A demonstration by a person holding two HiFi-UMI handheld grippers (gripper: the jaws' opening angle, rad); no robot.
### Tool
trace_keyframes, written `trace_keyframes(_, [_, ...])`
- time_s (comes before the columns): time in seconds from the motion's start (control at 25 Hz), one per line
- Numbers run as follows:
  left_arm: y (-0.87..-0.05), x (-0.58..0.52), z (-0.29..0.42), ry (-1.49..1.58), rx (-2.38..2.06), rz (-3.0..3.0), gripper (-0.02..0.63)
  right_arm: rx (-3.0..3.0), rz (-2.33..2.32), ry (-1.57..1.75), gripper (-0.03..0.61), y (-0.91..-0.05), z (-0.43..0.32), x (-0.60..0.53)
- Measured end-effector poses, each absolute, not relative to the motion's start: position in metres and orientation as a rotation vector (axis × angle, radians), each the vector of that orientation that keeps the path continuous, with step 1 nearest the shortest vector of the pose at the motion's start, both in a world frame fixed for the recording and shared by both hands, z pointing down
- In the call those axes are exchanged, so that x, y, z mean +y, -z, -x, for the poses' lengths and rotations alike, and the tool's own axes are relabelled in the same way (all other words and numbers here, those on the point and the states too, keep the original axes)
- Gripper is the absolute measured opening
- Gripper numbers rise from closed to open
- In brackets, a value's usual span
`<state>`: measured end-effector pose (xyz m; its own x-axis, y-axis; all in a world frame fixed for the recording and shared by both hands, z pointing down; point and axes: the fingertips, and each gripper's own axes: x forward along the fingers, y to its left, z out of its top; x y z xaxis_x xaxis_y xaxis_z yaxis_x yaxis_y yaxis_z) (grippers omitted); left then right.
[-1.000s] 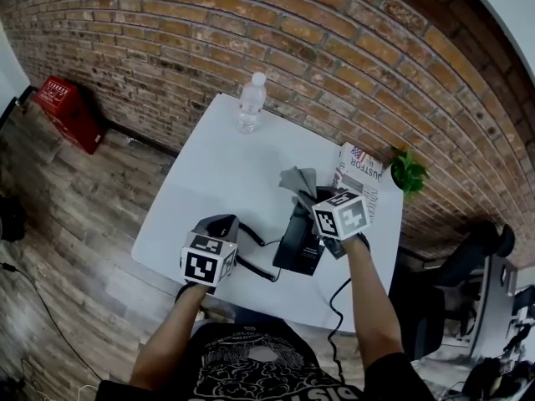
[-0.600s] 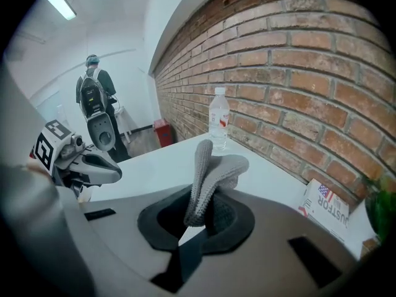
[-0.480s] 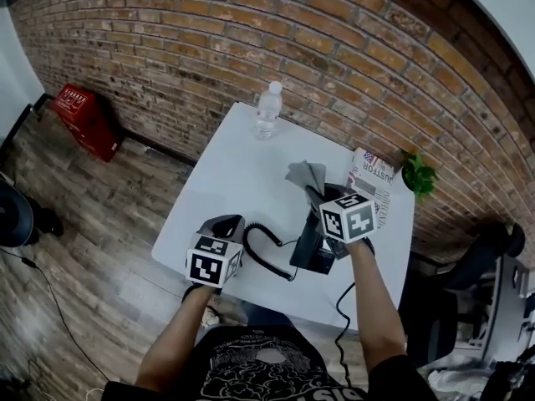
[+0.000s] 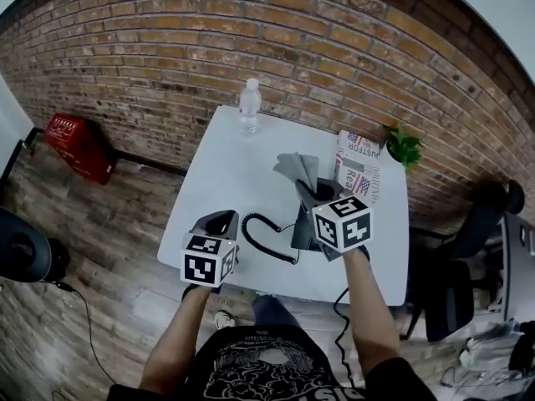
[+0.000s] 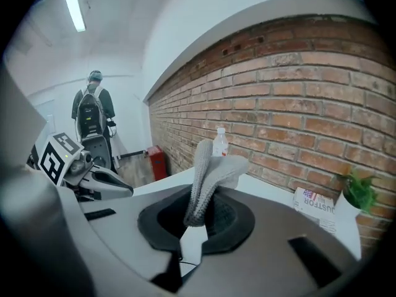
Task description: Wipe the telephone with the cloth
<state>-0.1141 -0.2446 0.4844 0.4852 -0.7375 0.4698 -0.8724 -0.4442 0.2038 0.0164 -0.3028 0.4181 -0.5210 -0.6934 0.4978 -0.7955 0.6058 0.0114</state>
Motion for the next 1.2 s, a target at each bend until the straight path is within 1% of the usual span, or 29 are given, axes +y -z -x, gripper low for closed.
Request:
trace_keyframes(0.76, [-0.447,-0.199,0.097,-0.448,-1.293,-2.463,0.006,-2.422,-1.536,-0.314,0.011,-0.395,-0.049,-0.192])
trace_keyframes(1.2, [-0.444,-0.186,0.098,-0.456,-1.291,-2.480,0.006,-2.417,-1.582,-0.295,0.011,-0.394,-0.049,-0.173])
